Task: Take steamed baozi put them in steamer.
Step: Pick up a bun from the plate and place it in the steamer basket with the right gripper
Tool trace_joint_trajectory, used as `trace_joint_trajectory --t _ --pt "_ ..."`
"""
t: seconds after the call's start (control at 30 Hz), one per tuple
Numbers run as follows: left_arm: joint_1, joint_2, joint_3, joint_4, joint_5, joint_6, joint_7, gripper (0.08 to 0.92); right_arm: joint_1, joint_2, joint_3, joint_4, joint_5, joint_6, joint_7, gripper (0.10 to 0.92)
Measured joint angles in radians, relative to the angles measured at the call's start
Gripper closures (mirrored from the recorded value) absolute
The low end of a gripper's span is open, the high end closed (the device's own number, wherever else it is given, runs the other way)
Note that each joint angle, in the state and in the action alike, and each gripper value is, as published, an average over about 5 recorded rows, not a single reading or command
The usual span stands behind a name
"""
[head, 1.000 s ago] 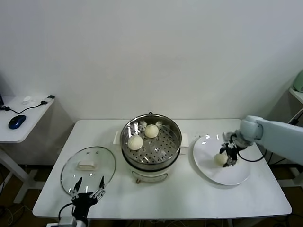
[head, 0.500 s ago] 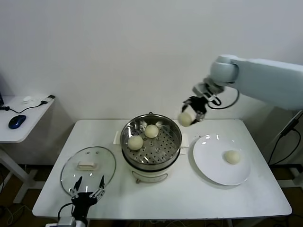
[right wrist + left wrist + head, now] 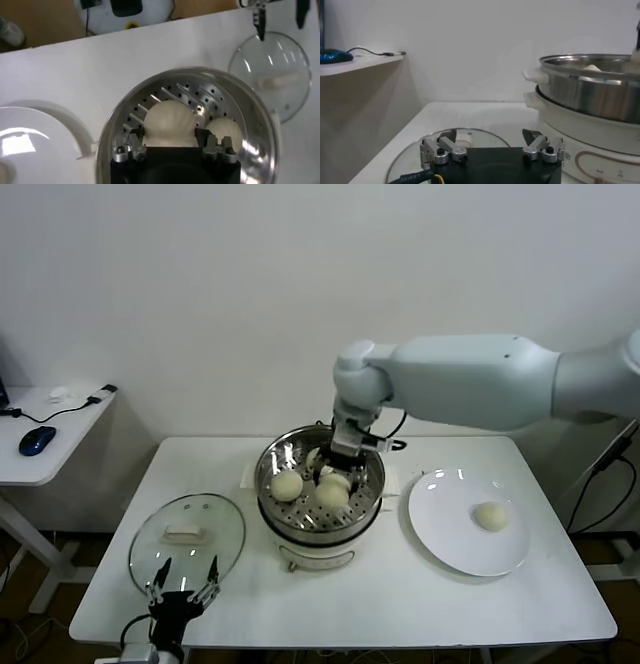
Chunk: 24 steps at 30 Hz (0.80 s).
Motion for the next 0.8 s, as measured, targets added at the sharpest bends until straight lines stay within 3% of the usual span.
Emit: trace_joint_trajectory --t 0.27,0.47,0.8 --pt "-0.005 -0.003 0.000 0.005 0.000 0.000 -0.002 0.177 -0.096 0.051 0.020 -0.055 -0.105 0.045 0.055 0.337" --pt "-0.008 -0.003 0.000 0.003 -0.003 0.001 -0.002 0.177 -0.119 0.060 0.025 -0.074 -0.134 0.060 0.077 0.233" --pt "-0.001 -0.001 0.005 -0.007 -0.004 0.002 0.001 0.177 -0.021 0.017 -0.001 -0.081 -0.009 0.078 0.033 0.202"
